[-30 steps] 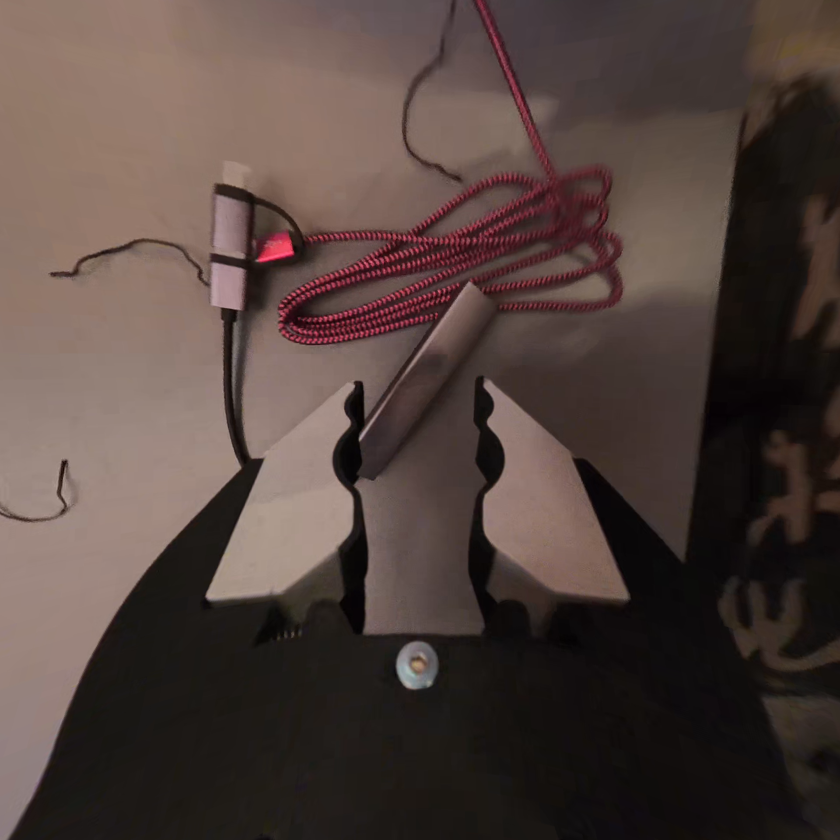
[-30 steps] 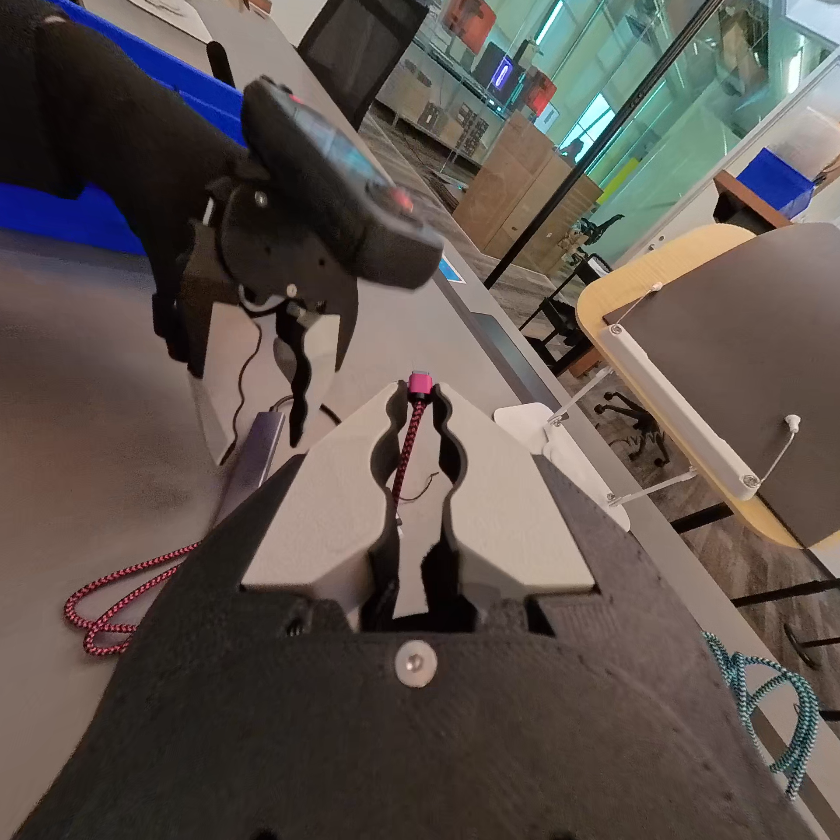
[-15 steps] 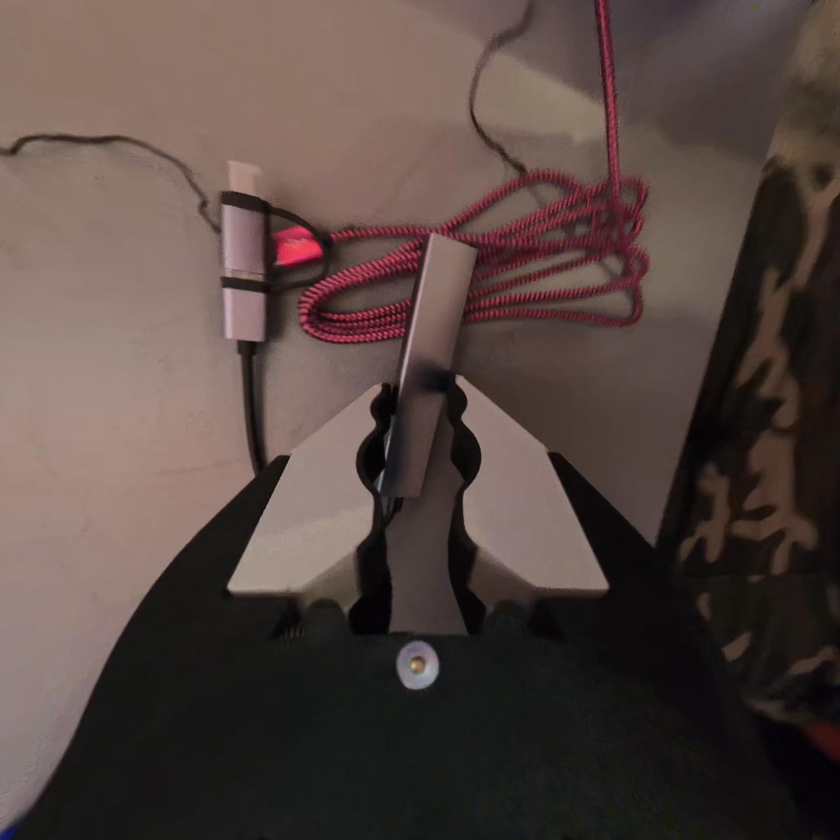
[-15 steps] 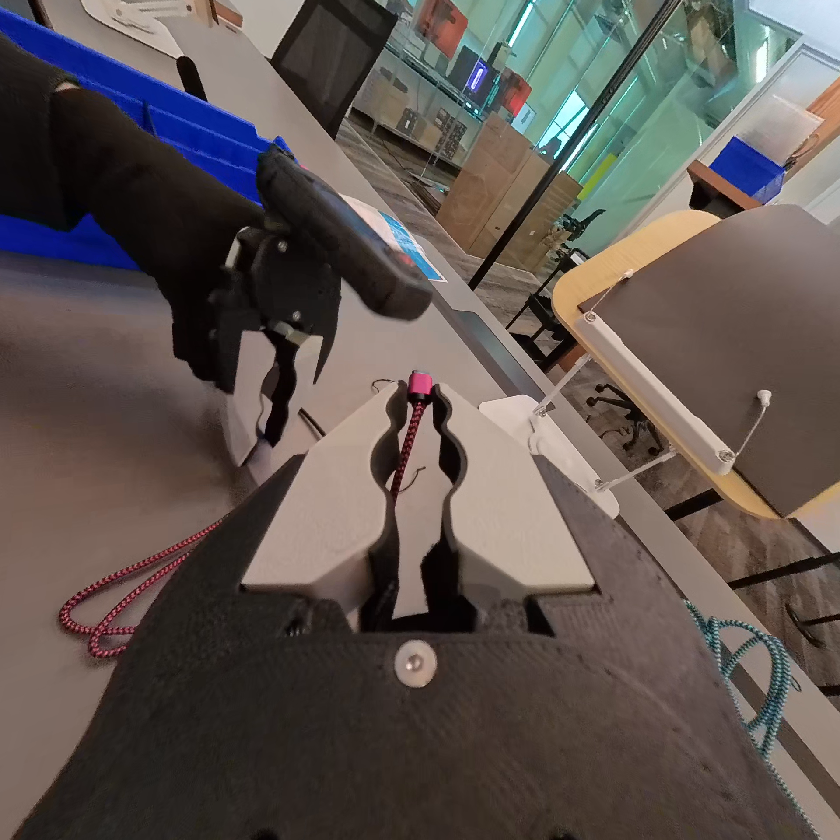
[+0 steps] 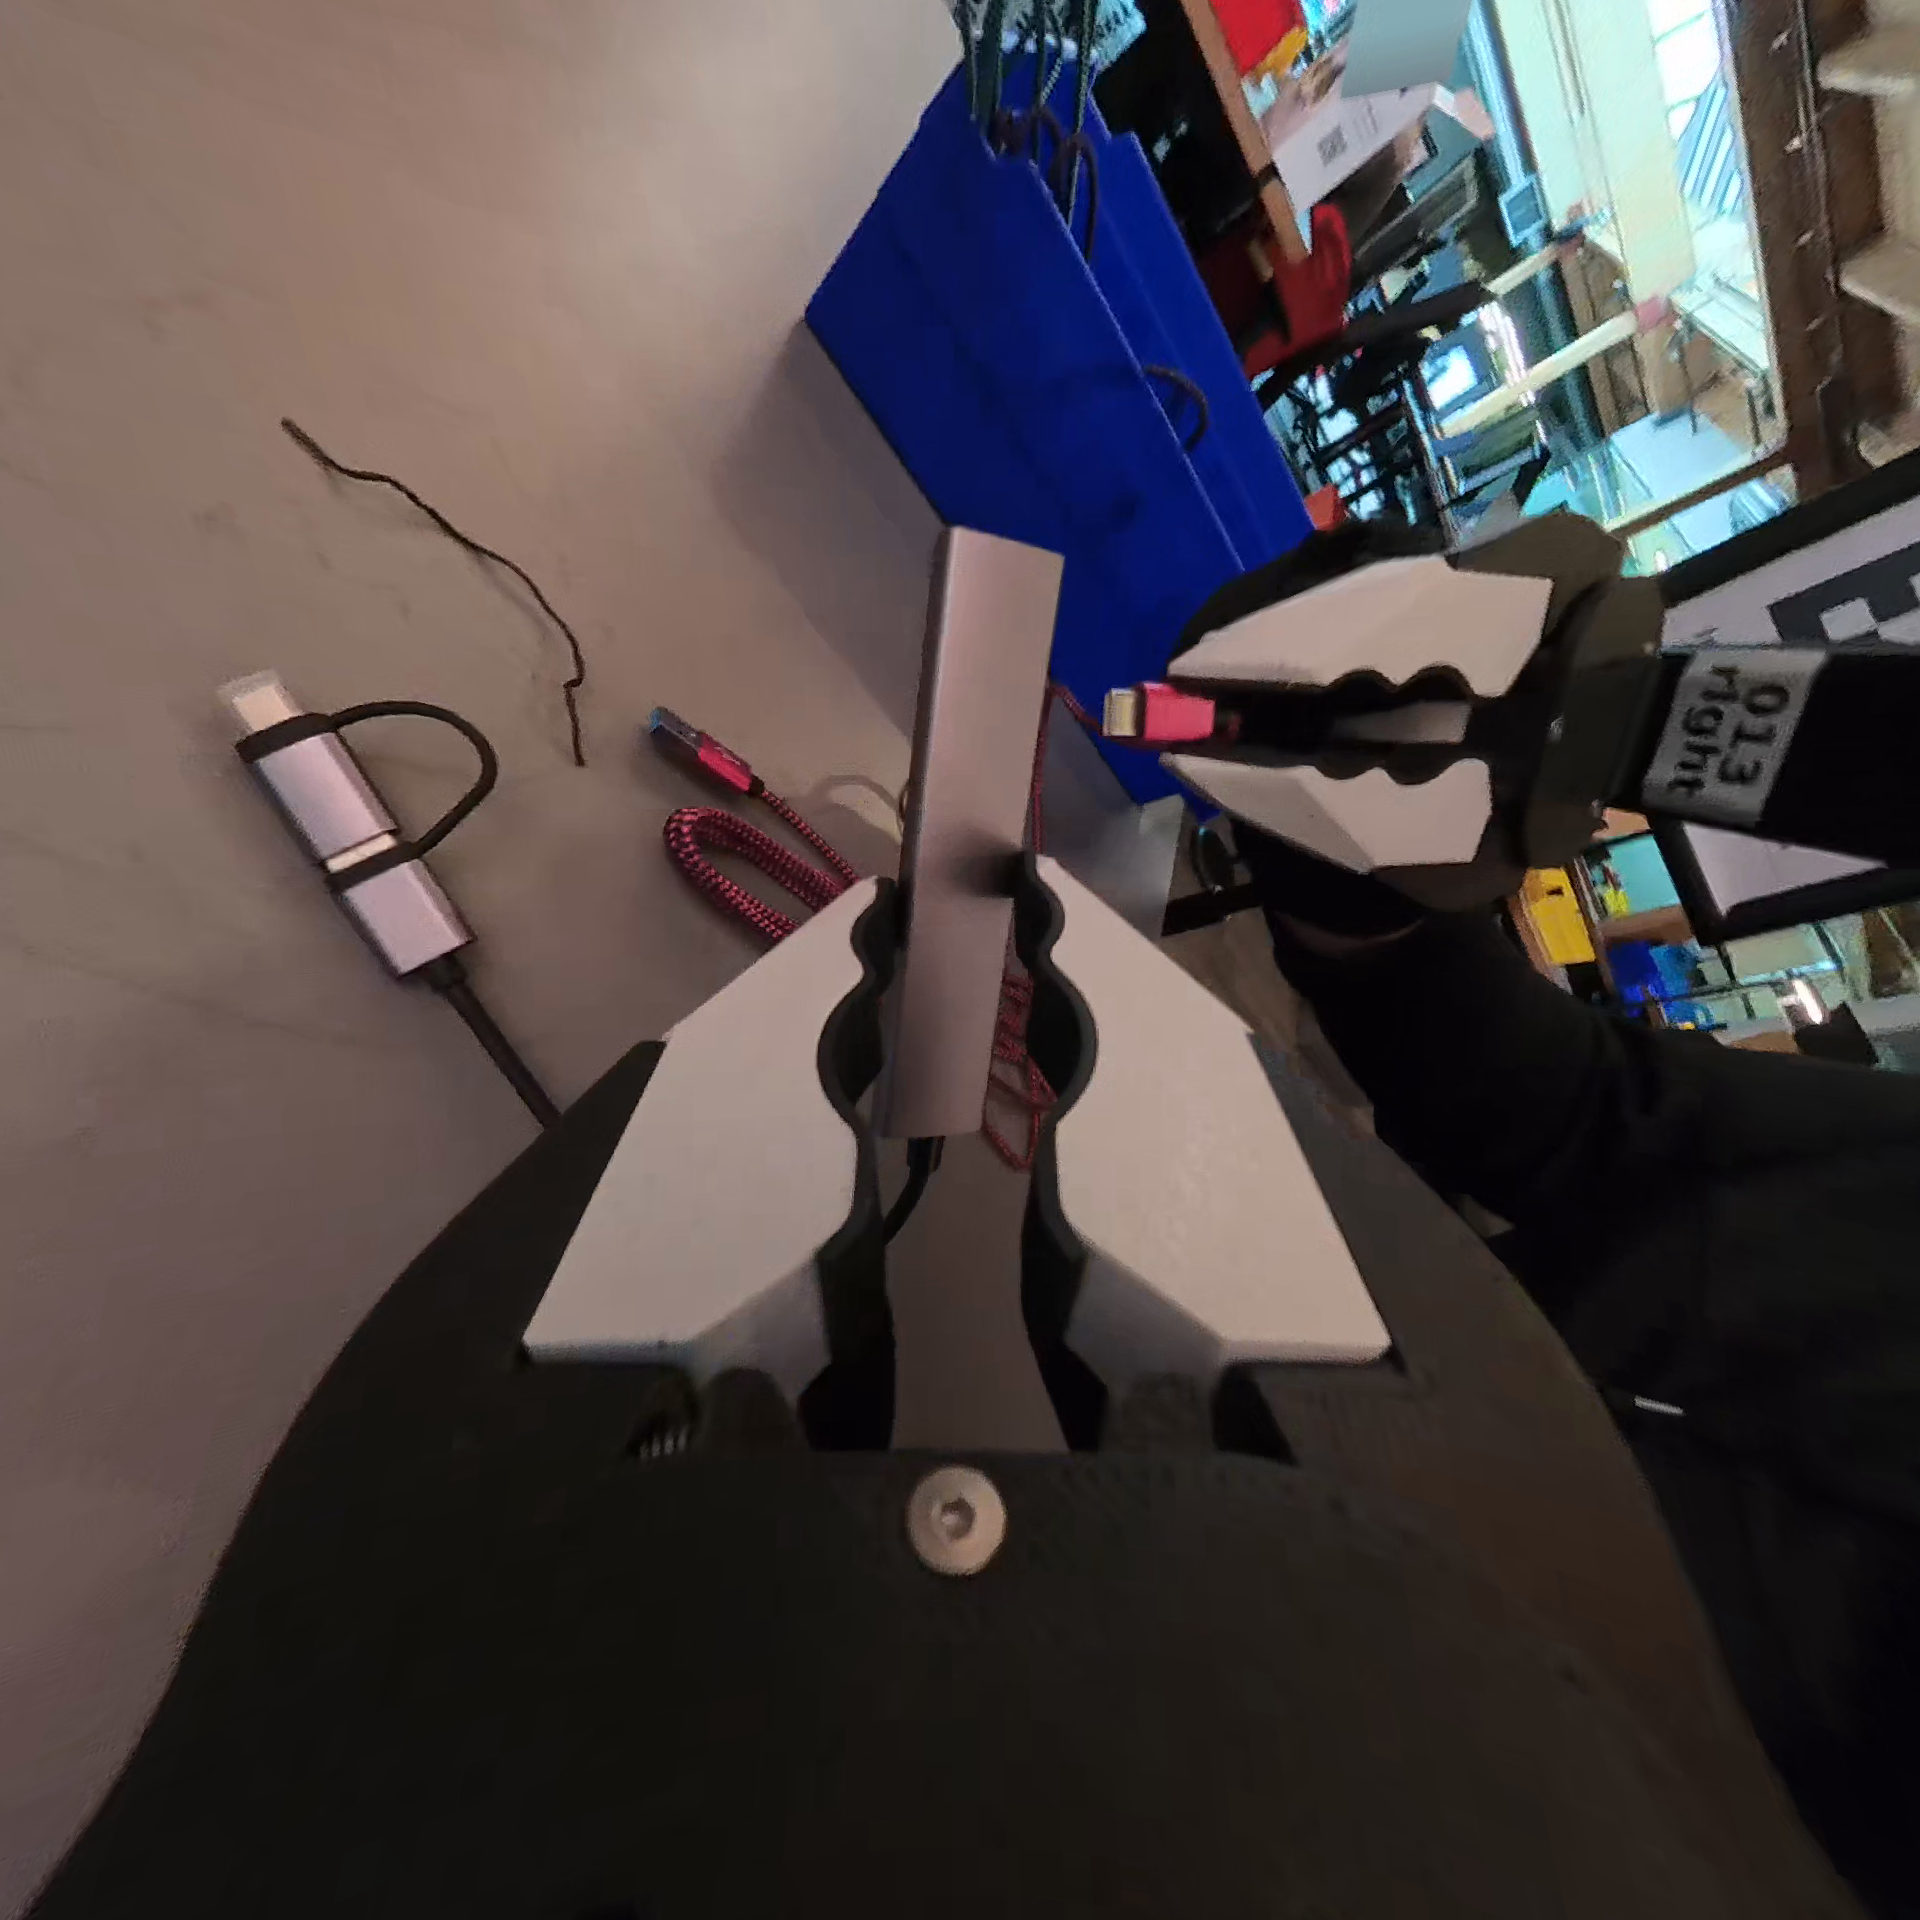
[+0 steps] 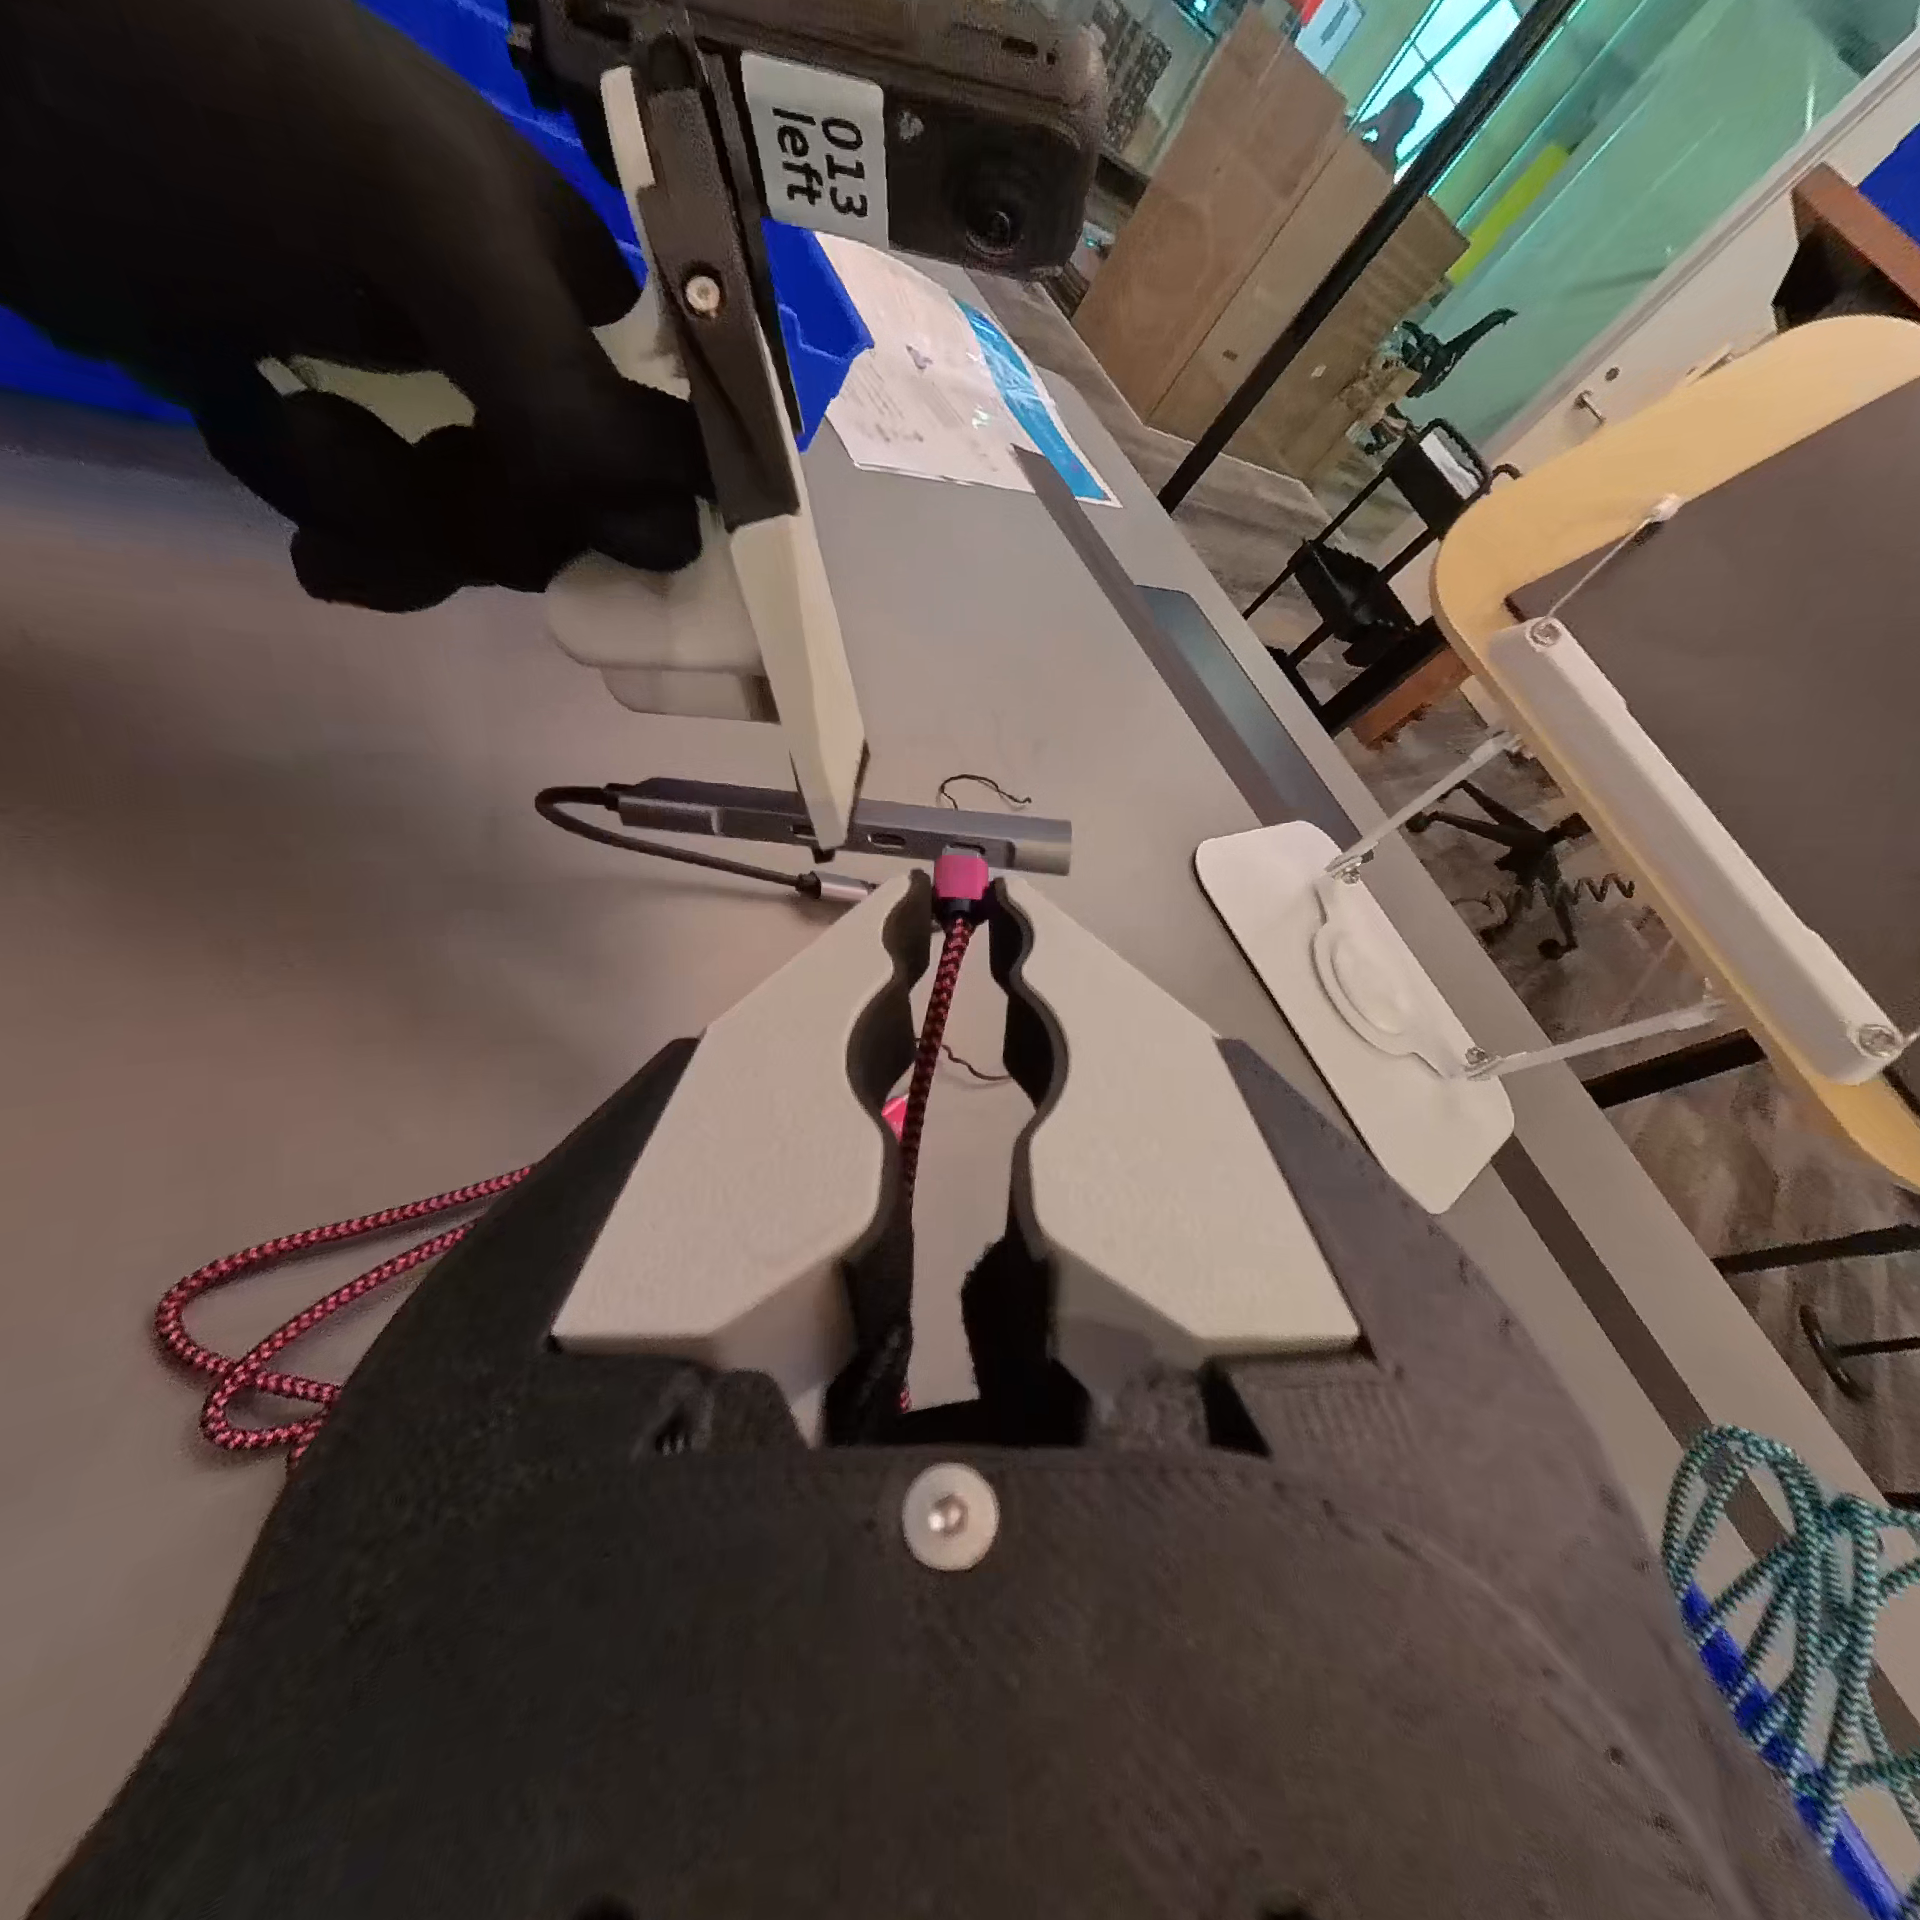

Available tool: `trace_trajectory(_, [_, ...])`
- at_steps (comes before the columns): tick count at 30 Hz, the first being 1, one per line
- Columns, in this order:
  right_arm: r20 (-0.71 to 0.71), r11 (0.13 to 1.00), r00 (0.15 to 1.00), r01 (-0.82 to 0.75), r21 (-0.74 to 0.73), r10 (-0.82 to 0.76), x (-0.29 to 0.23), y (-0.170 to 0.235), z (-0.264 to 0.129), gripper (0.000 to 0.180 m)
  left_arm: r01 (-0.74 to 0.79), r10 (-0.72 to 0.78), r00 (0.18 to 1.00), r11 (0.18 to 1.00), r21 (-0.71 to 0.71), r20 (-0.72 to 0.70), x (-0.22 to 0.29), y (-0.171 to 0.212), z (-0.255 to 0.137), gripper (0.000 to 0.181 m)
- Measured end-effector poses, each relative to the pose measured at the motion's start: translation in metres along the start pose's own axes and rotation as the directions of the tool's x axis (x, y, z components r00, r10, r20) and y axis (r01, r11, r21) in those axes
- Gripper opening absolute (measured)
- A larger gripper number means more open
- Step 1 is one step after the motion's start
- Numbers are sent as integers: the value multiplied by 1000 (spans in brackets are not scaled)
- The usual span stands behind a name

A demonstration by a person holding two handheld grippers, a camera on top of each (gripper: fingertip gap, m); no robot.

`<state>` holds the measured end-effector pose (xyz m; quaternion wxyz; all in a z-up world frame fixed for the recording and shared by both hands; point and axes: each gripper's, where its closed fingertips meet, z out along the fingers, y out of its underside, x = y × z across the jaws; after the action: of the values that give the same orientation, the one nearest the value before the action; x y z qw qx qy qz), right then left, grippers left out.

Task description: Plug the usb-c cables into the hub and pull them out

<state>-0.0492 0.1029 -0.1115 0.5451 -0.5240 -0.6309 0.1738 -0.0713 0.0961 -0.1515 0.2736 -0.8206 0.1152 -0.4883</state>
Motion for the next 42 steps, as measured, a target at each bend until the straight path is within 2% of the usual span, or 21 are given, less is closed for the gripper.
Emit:
trace_trajectory(14, [-46, 999, 999, -4, -47, 2, 6, 10, 3, 9, -13, 13, 1000, 1000, 7, 2, 9, 0, 12, 20])
trace_trajectory(20, [-54, 998, 998, 40, -57, -43, 6, 11, 1, 9, -96, 99, 993, 994, -57, 67, 10, 3, 15, 19])
trace_trajectory(28, [-51, 998, 997, 57, -8, -58, 11, 3, -7, 8, -228, 238, 970, 962, -150, 50, 21, 1, 18, 20])
trace_trajectory(31, [-52, 996, 995, 83, -19, -84, 10, 2, -8, 8, -252, 261, 965, 953, -170, 32, 25, 0, 25, 26])
trace_trajectory(36, [-60, 995, 993, 99, -32, -100, 11, 1, -9, 8, -262, 273, 961, 949, -175, 42, 23, -1, 32, 22])
trace_trajectory(42, [-56, 981, 982, 177, -83, -182, 7, 5, -8, 9, -333, 371, 918, 913, -234, 142, 14, 2, 34, 22])
